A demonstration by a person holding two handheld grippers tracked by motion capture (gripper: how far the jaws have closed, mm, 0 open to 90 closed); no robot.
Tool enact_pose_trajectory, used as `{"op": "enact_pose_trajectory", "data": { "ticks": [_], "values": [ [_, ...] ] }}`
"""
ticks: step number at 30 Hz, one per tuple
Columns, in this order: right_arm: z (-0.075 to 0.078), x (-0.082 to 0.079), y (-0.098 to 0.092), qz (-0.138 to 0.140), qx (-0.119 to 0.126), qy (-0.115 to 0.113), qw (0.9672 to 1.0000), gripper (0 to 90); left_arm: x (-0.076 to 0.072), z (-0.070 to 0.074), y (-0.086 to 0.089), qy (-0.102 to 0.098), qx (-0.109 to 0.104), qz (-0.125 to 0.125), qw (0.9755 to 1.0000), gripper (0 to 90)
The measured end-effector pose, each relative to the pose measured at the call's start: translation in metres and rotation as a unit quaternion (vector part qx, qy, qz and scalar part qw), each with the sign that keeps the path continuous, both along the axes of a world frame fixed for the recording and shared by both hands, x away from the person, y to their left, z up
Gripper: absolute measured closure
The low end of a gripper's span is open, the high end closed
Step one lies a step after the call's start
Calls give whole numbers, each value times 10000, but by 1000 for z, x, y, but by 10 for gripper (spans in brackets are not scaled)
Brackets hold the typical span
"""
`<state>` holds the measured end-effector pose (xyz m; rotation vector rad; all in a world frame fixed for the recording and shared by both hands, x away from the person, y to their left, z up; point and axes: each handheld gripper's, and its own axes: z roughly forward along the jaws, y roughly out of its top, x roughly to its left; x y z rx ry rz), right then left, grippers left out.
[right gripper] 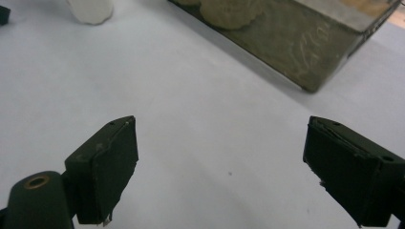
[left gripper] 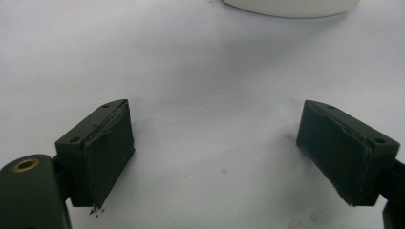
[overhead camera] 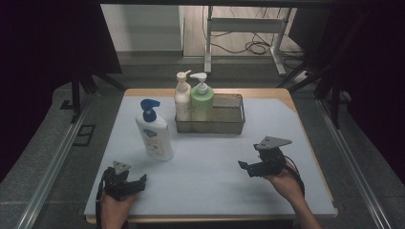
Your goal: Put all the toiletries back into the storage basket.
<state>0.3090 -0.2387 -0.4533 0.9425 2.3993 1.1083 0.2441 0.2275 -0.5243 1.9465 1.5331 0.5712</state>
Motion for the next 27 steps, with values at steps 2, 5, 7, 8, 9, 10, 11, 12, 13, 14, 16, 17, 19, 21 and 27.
{"op": "enact_pose_trajectory", "data": {
  "ticks": [2,5,7,8,9,10,11,12,13,14,16,17,19,21,27],
  "values": [
    [-4,-3,-3,-31,-30,16,10000,116,0,0,0,-3,-2,1,10000,120],
    [-11,-7,-8,-91,-60,71,9999,116,0,0,0,-7,-2,1,10000,121],
    [-15,-9,-11,-133,-65,101,9998,116,0,0,0,-10,-1,2,10000,121],
    [-18,-10,-13,-145,-66,110,9998,116,0,0,0,-9,0,1,10000,121],
    [-20,-11,-14,-168,-72,123,9998,116,0,0,0,-10,1,1,10000,121],
    [-23,-11,-16,-196,-75,130,9997,119,0,0,0,-11,2,1,10000,121],
    [-26,-12,-17,-214,-82,140,9996,120,0,0,0,-10,3,0,10000,121],
    [-28,-13,-18,-230,-93,154,9996,121,0,0,0,-9,2,0,10000,121],
    [-30,-13,-19,-239,-103,165,9995,123,0,0,0,-5,5,0,10000,122],
    [-34,-13,-20,-254,-125,184,9994,126,0,0,0,-2,6,0,10000,121],
    [-39,-13,-22,-278,-150,199,9993,129,0,0,0,3,8,0,10000,121],
    [-41,-13,-23,-277,-172,215,9992,130,0,0,0,7,13,-1,10000,121],
    [-47,-13,-23,-279,-247,213,9991,130,0,1,0,16,17,-3,10000,122],
    [-53,-13,-23,-284,-315,247,9988,130,1,1,0,29,28,-22,10000,124],
    [-66,-12,-23,-236,-245,383,9987,121,2,4,0,38,125,-93,9999,159]
  ]
}}
